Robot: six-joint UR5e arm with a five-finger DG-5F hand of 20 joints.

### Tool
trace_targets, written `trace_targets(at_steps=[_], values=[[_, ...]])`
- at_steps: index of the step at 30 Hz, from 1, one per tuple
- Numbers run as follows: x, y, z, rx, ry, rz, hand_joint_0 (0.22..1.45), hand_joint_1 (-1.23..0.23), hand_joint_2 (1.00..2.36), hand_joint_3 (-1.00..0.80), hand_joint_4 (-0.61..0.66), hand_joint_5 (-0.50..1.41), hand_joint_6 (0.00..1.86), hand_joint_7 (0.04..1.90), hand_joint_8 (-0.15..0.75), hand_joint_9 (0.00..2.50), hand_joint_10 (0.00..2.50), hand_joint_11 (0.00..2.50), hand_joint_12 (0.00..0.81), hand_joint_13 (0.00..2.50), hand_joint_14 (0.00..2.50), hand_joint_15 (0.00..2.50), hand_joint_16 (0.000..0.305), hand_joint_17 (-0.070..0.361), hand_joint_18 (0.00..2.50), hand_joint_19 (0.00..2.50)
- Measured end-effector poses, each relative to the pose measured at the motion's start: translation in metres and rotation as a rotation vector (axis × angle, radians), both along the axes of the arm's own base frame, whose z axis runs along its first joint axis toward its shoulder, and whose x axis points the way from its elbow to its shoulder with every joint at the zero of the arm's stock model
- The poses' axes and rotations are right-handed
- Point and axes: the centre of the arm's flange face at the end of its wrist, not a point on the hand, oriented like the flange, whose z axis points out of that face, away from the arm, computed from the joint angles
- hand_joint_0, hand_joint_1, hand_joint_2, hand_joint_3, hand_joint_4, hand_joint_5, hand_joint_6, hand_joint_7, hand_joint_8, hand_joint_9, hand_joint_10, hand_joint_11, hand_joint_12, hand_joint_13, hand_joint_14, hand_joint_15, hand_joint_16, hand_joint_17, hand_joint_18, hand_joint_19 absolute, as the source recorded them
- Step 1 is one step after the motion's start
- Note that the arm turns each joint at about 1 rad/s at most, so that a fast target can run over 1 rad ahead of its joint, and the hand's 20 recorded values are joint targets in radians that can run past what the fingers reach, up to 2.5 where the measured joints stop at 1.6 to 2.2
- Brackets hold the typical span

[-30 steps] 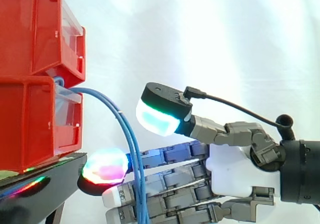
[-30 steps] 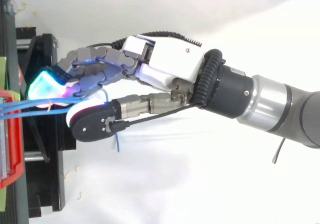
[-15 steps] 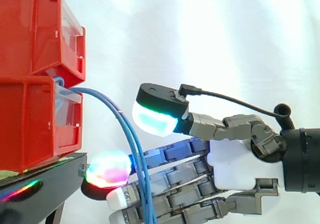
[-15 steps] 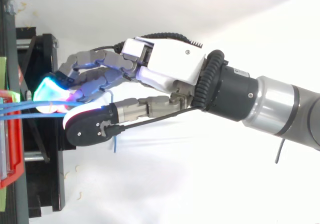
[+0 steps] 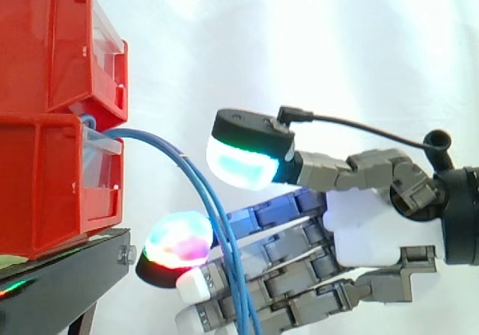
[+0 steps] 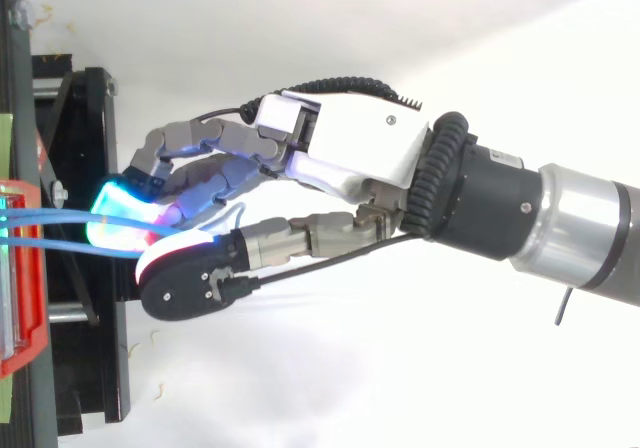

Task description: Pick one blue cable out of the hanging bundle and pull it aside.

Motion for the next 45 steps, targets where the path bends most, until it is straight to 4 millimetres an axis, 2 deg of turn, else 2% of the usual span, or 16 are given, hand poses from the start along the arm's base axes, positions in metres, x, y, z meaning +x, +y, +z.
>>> trace_targets(at_steps=[7, 10, 21, 25, 28, 35, 40, 45], values=[[-0.006, 0.003, 0.026, 0.001, -0.005, 0.004, 0.57, -0.59, 1.01, -0.44, 0.27, -0.05, 0.5, 1.11, 0.265, 0.81, 0.01, 0.2, 0.389, 0.46, 0.01, 0.23, 0.053, 0.119, 0.24, 0.41], [-0.009, 0.004, 0.033, -0.001, 0.0, 0.005, 0.62, -0.56, 1.01, -0.39, 0.22, -0.05, 0.5, 1.18, 0.262, 0.83, 0.01, 0.22, 0.385, 0.46, 0.01, 0.25, 0.052, 0.117, 0.24, 0.42], [-0.014, 0.01, 0.042, -0.005, 0.025, 0.015, 0.62, -0.6, 1.01, -0.37, 0.19, -0.04, 0.5, 1.35, 0.267, 0.85, 0.01, 0.25, 0.385, 0.47, 0.01, 0.25, 0.051, 0.116, 0.26, 0.43], [-0.018, 0.01, 0.049, -0.006, 0.032, 0.015, 0.62, -0.61, 1.01, -0.38, 0.2, -0.06, 0.61, 1.18, 0.268, 0.88, 0.01, 0.29, 0.386, 0.49, 0.01, 0.26, 0.051, 0.115, 0.29, 0.45], [-0.02, 0.01, 0.051, -0.009, 0.044, 0.017, 0.61, -0.59, 1.01, -0.39, 0.18, -0.06, 0.65, 1.12, 0.275, 0.9, 0.01, 0.3, 0.388, 0.51, 0.01, 0.27, 0.051, 0.115, 0.31, 0.45], [-0.02, 0.011, 0.051, -0.013, 0.046, 0.018, 0.58, -0.56, 1.0, -0.44, 0.2, -0.05, 0.66, 1.1, 0.28, 0.92, 0.01, 0.3, 0.398, 0.54, 0.01, 0.28, 0.052, 0.116, 0.33, 0.47], [-0.018, 0.012, 0.053, -0.011, 0.027, 0.017, 0.57, -0.62, 1.0, -0.45, 0.18, -0.06, 0.72, 1.04, 0.281, 0.96, 0.01, 0.33, 0.4, 0.57, 0.01, 0.29, 0.051, 0.116, 0.37, 0.46], [-0.016, 0.012, 0.054, -0.007, 0.006, 0.016, 0.59, -0.68, 1.01, -0.28, 0.17, -0.08, 0.85, 0.97, 0.276, 1.01, 0.02, 0.44, 0.401, 0.64, 0.01, 0.34, 0.051, 0.115, 0.47, 0.49]])
